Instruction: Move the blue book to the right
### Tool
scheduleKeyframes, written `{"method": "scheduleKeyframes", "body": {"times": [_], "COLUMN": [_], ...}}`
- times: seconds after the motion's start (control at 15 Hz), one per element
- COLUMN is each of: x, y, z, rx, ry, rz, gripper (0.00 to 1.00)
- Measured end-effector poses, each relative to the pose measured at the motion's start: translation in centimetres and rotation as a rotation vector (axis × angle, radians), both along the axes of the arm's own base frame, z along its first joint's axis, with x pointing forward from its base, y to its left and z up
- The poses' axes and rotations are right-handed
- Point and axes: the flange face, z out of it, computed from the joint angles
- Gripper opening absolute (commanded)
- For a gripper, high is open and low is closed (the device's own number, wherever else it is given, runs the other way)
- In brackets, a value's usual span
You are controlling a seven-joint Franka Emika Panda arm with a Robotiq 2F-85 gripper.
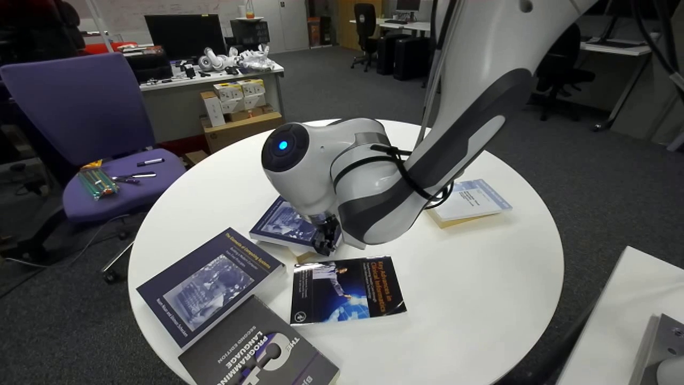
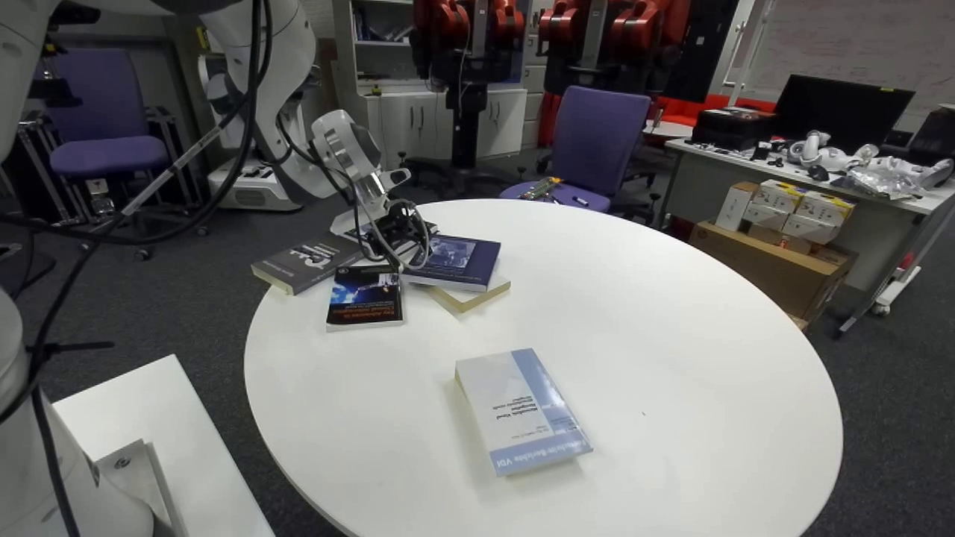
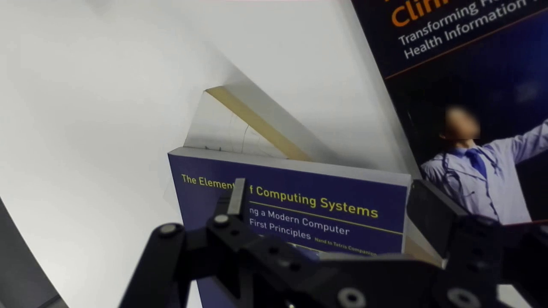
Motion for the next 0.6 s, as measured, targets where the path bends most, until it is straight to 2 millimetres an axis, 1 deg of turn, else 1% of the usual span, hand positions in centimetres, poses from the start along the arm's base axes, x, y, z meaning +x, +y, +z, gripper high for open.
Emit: {"method": "scheduleKeyframes", "body": {"times": [0.27, 0.6], "x": [0.3, 0.7], "y": [-0.2, 0.6], "z": [-0.6, -1.5], "rx": [-0.006, -0.007], "ry": [0.001, 0.002], "rz": [0.0, 0.008], "gripper": [1.0, 1.0]}}
